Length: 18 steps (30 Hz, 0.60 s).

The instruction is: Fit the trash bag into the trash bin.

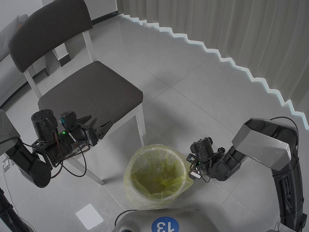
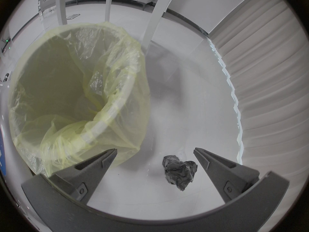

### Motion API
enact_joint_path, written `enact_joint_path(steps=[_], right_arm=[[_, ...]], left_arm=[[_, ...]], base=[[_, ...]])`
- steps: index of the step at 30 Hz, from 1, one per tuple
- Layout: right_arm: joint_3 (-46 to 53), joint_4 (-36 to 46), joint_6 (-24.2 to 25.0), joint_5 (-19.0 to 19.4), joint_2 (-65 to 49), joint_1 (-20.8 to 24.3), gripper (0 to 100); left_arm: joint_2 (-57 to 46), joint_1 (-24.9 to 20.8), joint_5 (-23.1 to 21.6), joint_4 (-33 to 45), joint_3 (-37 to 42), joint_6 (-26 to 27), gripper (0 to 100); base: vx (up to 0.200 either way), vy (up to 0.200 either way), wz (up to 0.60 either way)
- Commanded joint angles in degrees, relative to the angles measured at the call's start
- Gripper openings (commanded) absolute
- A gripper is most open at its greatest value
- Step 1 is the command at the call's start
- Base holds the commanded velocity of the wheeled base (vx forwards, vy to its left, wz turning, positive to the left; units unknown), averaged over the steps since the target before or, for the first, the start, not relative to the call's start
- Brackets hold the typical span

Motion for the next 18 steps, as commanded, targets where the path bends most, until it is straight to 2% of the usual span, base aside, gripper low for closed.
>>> enact_joint_path(steps=[1,9,18], right_arm=[[-1.6,1.5,-0.1,0.0,1.2,0.1,100],[-2.5,4.3,-0.1,-0.1,0.8,0.3,100],[0.4,4.4,0.7,-0.7,-5.1,-5.5,100]], left_arm=[[0.3,-0.3,-0.1,-0.1,0.2,-0.1,100],[0.4,-1.1,0.0,-0.4,0.9,-1.0,100],[-0.1,-2.5,0.0,-3.1,1.9,-2.4,100]], base=[[0.000,0.000,0.00],[0.000,0.000,0.00],[0.000,0.000,0.00]])
